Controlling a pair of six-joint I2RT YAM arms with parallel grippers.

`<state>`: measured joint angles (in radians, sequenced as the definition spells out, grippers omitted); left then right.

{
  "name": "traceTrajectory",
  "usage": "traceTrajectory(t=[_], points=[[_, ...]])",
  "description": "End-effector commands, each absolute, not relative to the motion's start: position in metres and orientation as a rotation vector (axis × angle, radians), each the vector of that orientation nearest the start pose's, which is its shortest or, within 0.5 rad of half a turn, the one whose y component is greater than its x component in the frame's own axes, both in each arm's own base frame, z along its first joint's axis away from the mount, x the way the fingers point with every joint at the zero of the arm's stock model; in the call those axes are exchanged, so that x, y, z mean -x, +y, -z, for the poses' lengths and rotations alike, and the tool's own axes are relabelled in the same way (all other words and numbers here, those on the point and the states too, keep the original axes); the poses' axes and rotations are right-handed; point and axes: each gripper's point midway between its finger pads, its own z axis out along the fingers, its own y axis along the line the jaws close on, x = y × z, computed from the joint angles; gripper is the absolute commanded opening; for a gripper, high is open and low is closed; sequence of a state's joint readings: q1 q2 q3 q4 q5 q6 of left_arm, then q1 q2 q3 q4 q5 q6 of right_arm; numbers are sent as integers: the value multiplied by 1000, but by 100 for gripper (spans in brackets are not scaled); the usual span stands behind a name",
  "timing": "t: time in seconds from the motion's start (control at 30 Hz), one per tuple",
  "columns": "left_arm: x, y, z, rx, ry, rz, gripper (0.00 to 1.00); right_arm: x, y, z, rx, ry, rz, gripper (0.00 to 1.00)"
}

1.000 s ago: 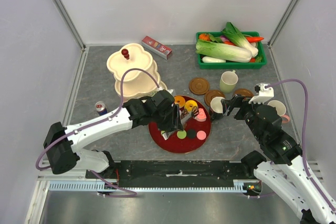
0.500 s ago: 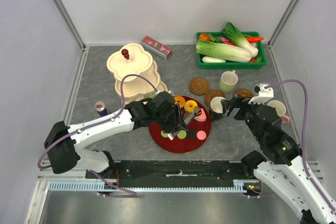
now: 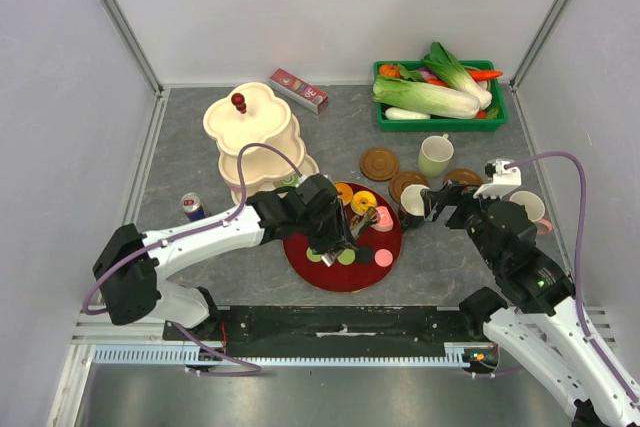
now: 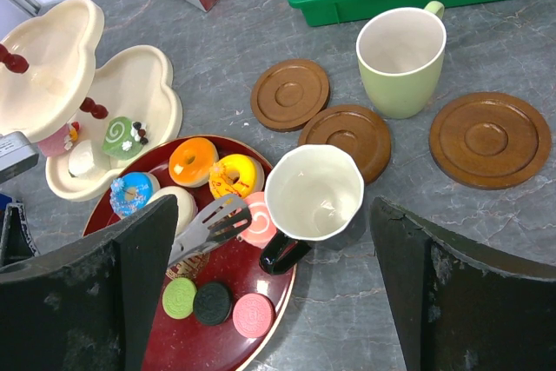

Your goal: Serve the afternoon tea

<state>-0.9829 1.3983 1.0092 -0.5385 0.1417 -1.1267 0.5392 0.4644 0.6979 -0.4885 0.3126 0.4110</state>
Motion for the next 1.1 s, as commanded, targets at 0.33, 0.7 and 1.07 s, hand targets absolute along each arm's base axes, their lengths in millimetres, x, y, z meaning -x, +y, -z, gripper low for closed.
traceTrajectory(t=[0.33, 0.7, 1.07], points=[[-155, -357, -146, 133, 2775, 1051, 51, -224, 89, -254, -122, 1798, -402, 98], [-155, -360, -148, 120, 2776, 1082, 33, -224, 89, -253, -125, 1798, -401, 98], [-146, -346, -157, 104, 2768, 1083, 14, -225, 88, -253, -127, 1799, -398, 98]])
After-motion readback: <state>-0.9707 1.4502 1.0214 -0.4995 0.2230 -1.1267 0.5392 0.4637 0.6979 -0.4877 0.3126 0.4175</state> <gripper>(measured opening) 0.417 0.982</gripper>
